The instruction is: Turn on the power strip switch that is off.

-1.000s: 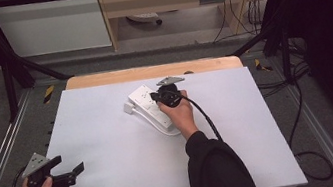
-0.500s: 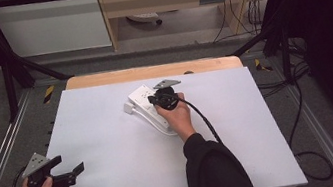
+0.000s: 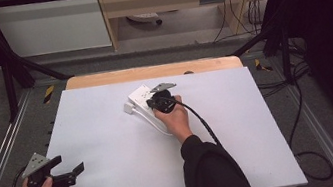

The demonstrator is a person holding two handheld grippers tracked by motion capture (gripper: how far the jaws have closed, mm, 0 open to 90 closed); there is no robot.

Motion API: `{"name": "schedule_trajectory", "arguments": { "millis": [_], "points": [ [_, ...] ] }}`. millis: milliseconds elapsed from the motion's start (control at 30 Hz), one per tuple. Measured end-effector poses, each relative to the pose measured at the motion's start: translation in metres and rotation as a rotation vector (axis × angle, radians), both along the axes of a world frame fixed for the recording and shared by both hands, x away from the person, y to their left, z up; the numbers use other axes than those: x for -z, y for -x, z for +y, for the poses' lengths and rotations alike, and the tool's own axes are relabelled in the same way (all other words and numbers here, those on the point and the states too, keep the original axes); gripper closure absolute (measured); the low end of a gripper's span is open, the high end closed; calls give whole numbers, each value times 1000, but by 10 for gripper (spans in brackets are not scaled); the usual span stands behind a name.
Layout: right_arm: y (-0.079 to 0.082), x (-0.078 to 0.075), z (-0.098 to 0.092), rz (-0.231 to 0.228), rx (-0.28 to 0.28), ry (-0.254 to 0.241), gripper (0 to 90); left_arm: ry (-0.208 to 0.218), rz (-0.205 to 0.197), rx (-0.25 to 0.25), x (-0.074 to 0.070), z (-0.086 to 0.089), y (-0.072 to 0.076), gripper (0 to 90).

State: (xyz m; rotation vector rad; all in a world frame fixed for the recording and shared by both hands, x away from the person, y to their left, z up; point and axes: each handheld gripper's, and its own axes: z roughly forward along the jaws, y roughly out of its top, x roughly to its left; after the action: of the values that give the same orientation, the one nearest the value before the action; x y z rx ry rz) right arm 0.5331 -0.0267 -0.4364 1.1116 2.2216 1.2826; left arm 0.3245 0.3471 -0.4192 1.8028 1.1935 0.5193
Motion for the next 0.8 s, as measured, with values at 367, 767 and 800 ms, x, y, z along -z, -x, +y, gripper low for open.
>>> {"name": "schedule_trajectory", "arguments": {
  "millis": [367, 767, 800],
  "points": [
    [-1, 2, 6, 5, -15, 32, 900, 1, 1, 1, 0, 0, 0, 69],
    [-1, 3, 5, 6, -17, 43, 900, 1, 1, 0, 0, 0, 0, 69],
    [-1, 3, 5, 5, -18, 46, 900, 0, 0, 0, 0, 0, 0, 69]
  ]
}}
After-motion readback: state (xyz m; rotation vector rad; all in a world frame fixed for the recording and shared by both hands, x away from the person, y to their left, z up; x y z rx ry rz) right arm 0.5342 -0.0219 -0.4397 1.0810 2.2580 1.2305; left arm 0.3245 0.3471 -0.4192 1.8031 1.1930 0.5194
